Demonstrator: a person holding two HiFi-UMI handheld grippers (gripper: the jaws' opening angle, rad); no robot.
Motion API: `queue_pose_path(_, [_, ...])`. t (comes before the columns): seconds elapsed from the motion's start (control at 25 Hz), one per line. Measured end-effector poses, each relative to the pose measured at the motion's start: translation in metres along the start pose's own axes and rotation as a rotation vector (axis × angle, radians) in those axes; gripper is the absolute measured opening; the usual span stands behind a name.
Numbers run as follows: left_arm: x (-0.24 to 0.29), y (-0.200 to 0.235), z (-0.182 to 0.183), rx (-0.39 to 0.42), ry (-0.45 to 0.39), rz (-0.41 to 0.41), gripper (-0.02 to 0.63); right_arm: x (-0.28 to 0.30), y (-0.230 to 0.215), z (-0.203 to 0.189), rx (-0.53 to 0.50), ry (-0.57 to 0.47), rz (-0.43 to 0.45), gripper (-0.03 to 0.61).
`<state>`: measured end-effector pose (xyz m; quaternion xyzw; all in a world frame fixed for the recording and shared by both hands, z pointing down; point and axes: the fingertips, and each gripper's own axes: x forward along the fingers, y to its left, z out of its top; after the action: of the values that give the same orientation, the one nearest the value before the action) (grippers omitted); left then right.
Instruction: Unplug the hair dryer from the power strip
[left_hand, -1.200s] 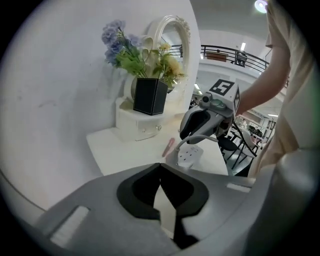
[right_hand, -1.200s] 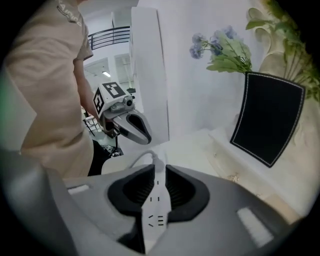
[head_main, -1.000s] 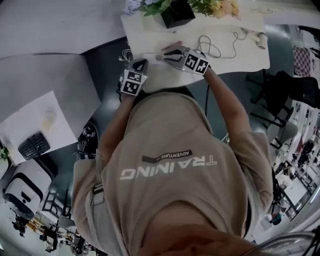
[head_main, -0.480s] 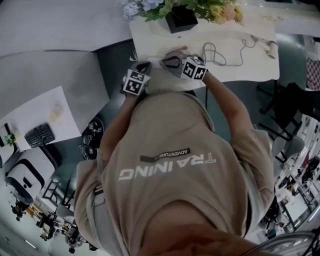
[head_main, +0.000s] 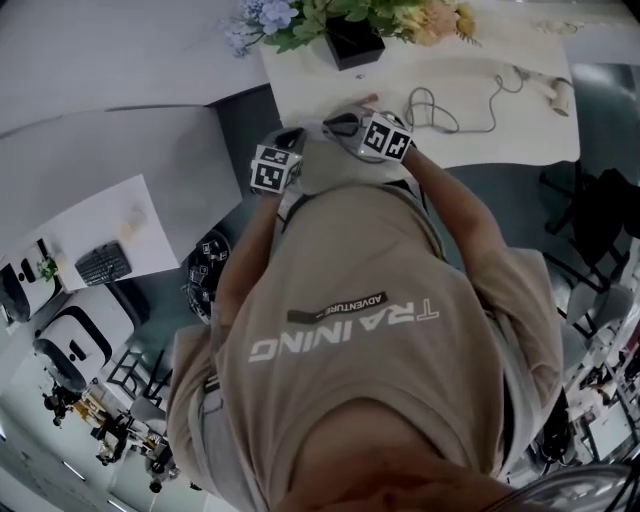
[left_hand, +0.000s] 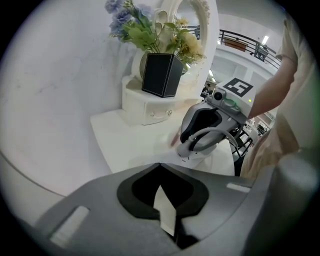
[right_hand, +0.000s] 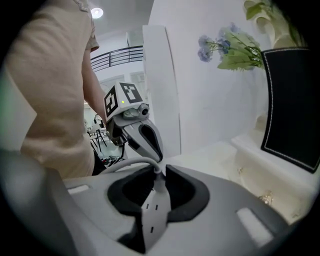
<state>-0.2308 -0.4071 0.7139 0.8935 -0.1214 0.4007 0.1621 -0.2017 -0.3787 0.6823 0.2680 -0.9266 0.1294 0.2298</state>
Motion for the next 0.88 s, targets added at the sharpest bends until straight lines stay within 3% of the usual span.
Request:
queue_pose_path(0.2, [0.001, 0.0, -0.002, -0.014, -0.02, 0.026, 0.006, -0.012, 0.001, 0.017, -0.007, -0.067, 0.01, 0.075])
queue_pose_path(0.36, [0.0, 0.0, 0.003, -0.042, -0.059, 0.036, 0.006, -0.026, -0.003, 0.028, 0.004, -0.043, 0.029, 0.075])
queue_pose_path(0.52, [-0.018, -0.012, 0.023, -0.002, -0.187, 0.044, 0.006, -0.041, 0.002, 0.045, 0.023, -0.059, 0.017, 0.075])
queue_pose_path(0.76, [-0.078, -0.027, 0.052, 0.026, -0.369, 0.132, 0.006, -0.06, 0.012, 0.064, 0.02, -0.078, -0.036, 0.075])
queue_pose_path(0.88, [-0.095, -0.026, 0.055, 0.023, -0.399, 0.143, 0.006, -0.062, 0.016, 0.068, 0.009, -0.083, -0.041, 0.075])
